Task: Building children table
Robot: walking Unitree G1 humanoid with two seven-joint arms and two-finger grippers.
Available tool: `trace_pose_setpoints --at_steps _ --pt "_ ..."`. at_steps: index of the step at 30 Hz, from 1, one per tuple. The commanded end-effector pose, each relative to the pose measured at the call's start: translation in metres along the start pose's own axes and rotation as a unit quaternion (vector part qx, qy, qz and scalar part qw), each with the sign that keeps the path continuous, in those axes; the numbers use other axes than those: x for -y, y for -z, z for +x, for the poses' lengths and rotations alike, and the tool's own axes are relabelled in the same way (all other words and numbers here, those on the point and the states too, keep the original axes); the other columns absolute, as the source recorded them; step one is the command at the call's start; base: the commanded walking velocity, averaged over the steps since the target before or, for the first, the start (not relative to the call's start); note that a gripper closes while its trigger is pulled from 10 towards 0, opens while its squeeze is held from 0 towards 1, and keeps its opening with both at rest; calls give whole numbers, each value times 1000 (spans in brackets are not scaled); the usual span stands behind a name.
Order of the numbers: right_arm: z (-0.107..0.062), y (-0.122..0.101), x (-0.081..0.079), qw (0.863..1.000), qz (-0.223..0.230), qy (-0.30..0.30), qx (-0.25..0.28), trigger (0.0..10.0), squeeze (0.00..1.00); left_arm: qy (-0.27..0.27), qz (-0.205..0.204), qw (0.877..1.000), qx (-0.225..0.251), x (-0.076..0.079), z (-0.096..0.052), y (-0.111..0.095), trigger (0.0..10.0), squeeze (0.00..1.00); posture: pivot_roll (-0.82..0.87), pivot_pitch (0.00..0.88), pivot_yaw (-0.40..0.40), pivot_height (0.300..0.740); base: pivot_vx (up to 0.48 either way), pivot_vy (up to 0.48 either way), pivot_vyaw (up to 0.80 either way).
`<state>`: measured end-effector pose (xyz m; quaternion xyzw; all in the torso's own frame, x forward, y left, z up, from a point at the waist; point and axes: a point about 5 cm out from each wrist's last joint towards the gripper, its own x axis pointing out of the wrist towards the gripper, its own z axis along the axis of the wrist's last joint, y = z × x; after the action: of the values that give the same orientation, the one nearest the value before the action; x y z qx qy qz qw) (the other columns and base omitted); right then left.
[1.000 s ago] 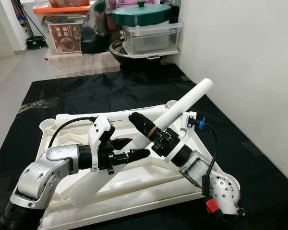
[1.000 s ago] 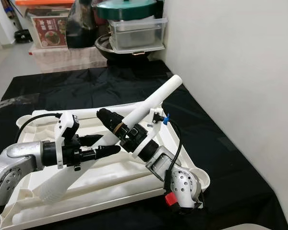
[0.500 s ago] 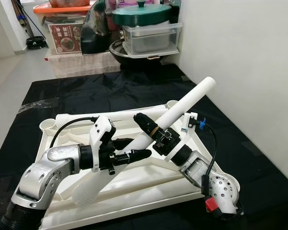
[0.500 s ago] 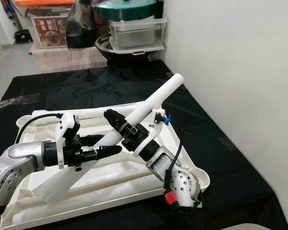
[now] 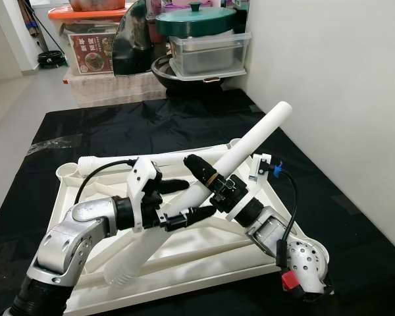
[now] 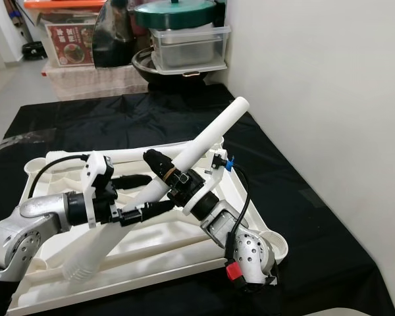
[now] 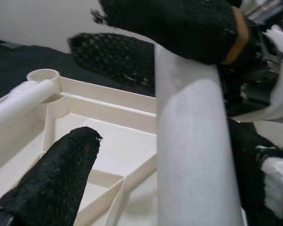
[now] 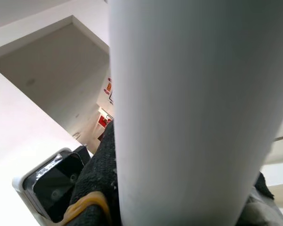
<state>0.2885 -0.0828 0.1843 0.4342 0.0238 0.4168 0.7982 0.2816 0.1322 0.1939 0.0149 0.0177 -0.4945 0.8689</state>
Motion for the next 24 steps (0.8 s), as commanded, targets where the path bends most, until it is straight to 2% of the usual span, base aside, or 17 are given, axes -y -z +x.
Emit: trace_pose_setpoints --at_steps 1,4,8,9,11,12,14,16,21,23,24 --pt "1 -6 2 1000 -5 6 13 0 0 -14 -6 1000 3 -4 -3 -1 10000 1000 0 0 -35 740 0 0 0" --pt "1 -22 7 999 -19 18 34 0 0 -26 3 1000 9 -5 -9 -8 10000 1000 3 0 -38 740 0 0 0" --pt "1 -28 9 999 -27 22 42 0 0 -29 9 999 9 -5 -11 -11 10000 1000 3 0 -38 740 0 0 0" --pt "1 -44 13 996 -44 35 62 0 0 -23 13 1000 10 -3 -15 -14 10000 0 5 0 -40 740 0 0 0" --pt "1 -44 13 996 -44 35 62 0 0 -23 13 1000 10 -3 -15 -14 10000 0 5 0 -40 740 0 0 0" --pt "2 -63 15 994 -57 43 85 0 0 -17 12 1000 13 0 -19 -17 10000 0 6 0 -40 740 0 0 0" --pt "2 -63 15 994 -57 43 85 0 0 -17 12 1000 13 0 -19 -17 10000 0 6 0 -40 740 0 0 0" --pt "6 -99 4 987 -97 32 121 0 0 -2 9 1000 17 9 -26 -21 10000 0 13 0 -50 740 0 0 0" --pt "6 -102 2 987 -106 27 121 0 0 0 9 1000 17 10 -27 -21 10000 0 13 0 -50 740 0 0 0" --pt "10 -115 -4 980 -167 23 107 0 0 -12 16 1000 4 9 -29 -17 10000 0 16 0 -52 740 0 0 0" --pt "10 -115 -4 980 -167 23 107 0 0 -12 16 1000 4 9 -29 -17 10000 0 16 0 -52 740 0 0 0"
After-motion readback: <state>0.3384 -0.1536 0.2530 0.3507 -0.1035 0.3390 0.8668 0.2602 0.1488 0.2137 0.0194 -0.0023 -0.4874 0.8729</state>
